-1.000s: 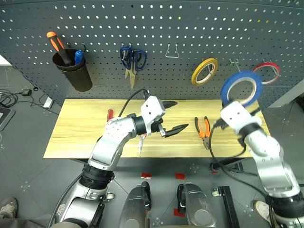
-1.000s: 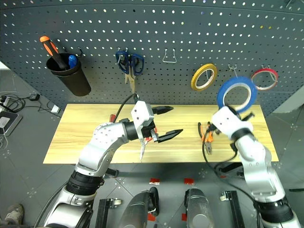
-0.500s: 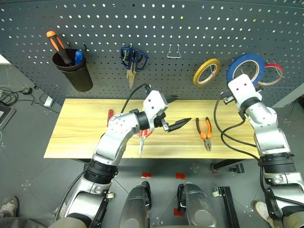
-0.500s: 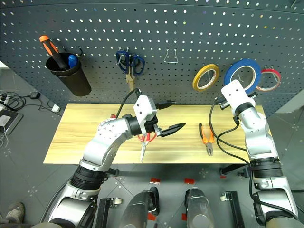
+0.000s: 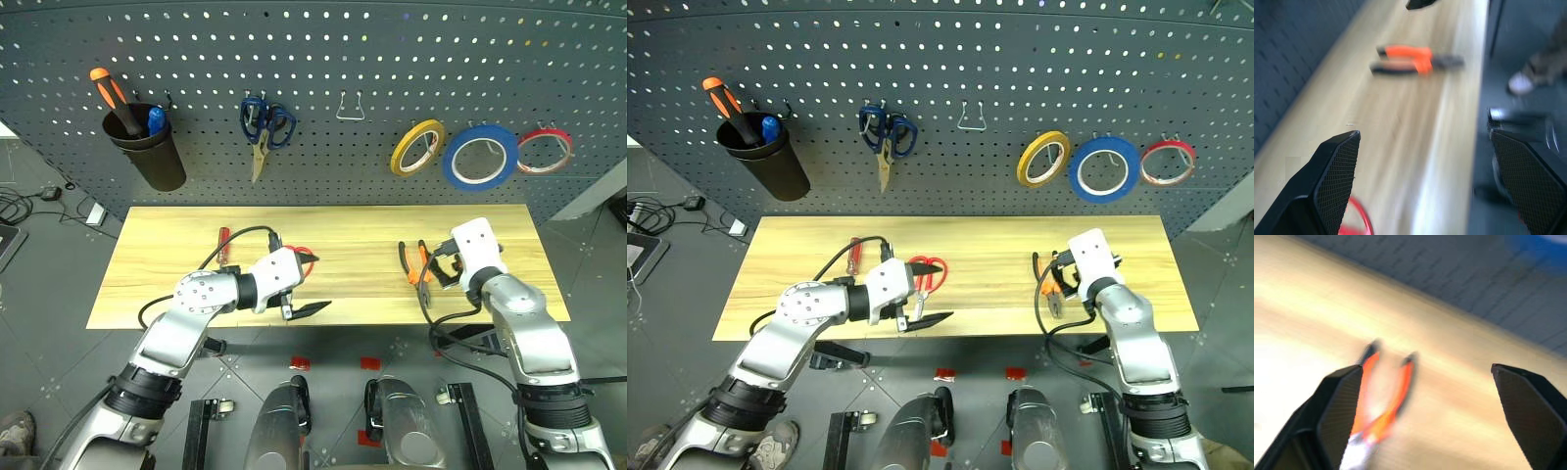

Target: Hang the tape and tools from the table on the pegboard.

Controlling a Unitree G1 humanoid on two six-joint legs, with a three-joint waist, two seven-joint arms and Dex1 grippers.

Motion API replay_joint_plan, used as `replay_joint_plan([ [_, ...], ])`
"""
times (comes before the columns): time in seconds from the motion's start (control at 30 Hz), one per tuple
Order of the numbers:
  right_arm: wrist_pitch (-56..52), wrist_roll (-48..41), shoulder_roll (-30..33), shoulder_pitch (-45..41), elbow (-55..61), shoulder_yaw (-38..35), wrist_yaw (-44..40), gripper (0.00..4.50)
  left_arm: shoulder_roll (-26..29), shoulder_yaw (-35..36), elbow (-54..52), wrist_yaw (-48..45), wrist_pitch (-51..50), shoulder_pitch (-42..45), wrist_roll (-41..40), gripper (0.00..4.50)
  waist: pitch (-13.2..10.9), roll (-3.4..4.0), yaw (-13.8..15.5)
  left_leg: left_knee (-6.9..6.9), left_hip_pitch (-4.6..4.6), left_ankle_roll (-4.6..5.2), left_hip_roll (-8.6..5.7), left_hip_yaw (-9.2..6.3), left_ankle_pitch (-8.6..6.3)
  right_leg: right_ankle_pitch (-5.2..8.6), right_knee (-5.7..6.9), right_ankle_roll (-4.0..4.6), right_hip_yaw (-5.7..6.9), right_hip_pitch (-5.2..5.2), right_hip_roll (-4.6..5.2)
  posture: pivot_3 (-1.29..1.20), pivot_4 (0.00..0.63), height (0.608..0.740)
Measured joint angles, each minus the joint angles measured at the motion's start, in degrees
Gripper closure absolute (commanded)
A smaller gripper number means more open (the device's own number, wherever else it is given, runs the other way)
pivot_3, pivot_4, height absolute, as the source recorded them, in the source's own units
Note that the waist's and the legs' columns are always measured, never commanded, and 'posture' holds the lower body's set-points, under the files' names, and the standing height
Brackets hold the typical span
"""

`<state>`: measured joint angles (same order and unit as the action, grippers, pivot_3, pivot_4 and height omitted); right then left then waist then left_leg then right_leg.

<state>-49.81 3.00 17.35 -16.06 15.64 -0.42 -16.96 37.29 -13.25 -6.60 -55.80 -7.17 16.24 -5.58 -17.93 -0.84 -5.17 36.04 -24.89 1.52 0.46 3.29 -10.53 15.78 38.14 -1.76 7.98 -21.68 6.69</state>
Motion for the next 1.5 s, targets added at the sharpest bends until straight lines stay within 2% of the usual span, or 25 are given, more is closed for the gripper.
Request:
replay_joint_plan([
  [0.13, -10.7, -1.02, -7.81, -7.9, -6.89, -2.95, 5.61, 0.02, 3.95, -2.22, -0.29, -1.55, 4.87, -4.07, 4.17, 0.0, -0.03, 0.02, -0.02, -0.03, -0.02, -0.01, 0.1, 0.39, 0.01, -0.16, 0.18, 0.27, -0.6, -0.43, -0.15, -0.24, 0.313, 0.74],
  [0.27, -13.55, -1.01, -8.37, -13.41, -14.79, -4.69, 8.56, 0.02, 3.96, -3.18, -1.04, -1.74, 6.3, -5.98, 5.58, 0.0, -0.12, -0.09, 0.63, -0.02, -0.05, 0.0, 0.1, 0.62, 0.0, -0.16, 0.45, 0.27, -0.85, -0.66, -0.13, -0.22, 0.322, 0.74],
  [0.67, -8.54, -2.04, -7.3, -19.73, -34.68, -4.0, 8.96, 0.02, 2.5, -3.2, -2.5, -1.64, 6.05, -3.9, 5.62, 0.0, -0.18, -0.08, 0.17, -0.15, -0.04, 0.01, 0.22, 1.04, -0.02, -0.15, 0.57, 0.25, -1.11, -0.95, -0.17, -0.21, 0.324, 0.74],
  [1.0, -1.96, -2.07, -7.07, -24.49, -45.27, -2.75, 8.15, 0.02, -3.09, -0.11, 0.46, 0.47, 2.29, -1.26, 0.9, 0.0, -0.2, -0.11, 0.11, -0.16, -0.04, 0.02, 0.29, 1.21, -0.03, -0.13, 0.58, 0.22, -1.2, -1.02, -0.18, -0.22, 0.315, 0.74],
  [1.17, 0.84, -1.94, -6.31, -25.67, -48.02, -1.42, 7.71, 1.63, -6.1, 3.25, 3.3, 2.43, 0.13, -0.75, -2.6, 0.0, -0.2, -0.11, 0.11, -0.15, -0.04, 0.02, 0.29, 1.29, -0.03, -0.14, 0.58, 0.22, -1.25, -1.04, -0.17, -0.23, 0.301, 0.74],
  [1.4, 1.61, -1.95, -6.07, -24.56, -46.42, -0.28, 8.0, 1.73, -6.53, 6.83, 6.75, 2.62, -0.18, 0.14, -5.08, 0.0, -0.2, -0.11, 0.06, -0.15, -0.05, -0.01, 0.29, 1.32, -0.02, -0.15, 0.6, 0.24, -1.24, -1.05, -0.16, -0.25, 0.275, 0.74],
  [1.5, -1.3, -2.21, -6.23, -20.33, -37.64, -0.27, 8.08, 1.73, -6.48, 7.7, 6.6, 2.43, -1.01, 0.63, -6.41, 0.0, -0.2, -0.11, 0.09, -0.18, -0.21, -0.22, 0.29, 1.37, 0.09, -0.16, 0.63, 0.24, -1.27, -1.29, -0.16, -0.26, 0.261, 0.74],
])
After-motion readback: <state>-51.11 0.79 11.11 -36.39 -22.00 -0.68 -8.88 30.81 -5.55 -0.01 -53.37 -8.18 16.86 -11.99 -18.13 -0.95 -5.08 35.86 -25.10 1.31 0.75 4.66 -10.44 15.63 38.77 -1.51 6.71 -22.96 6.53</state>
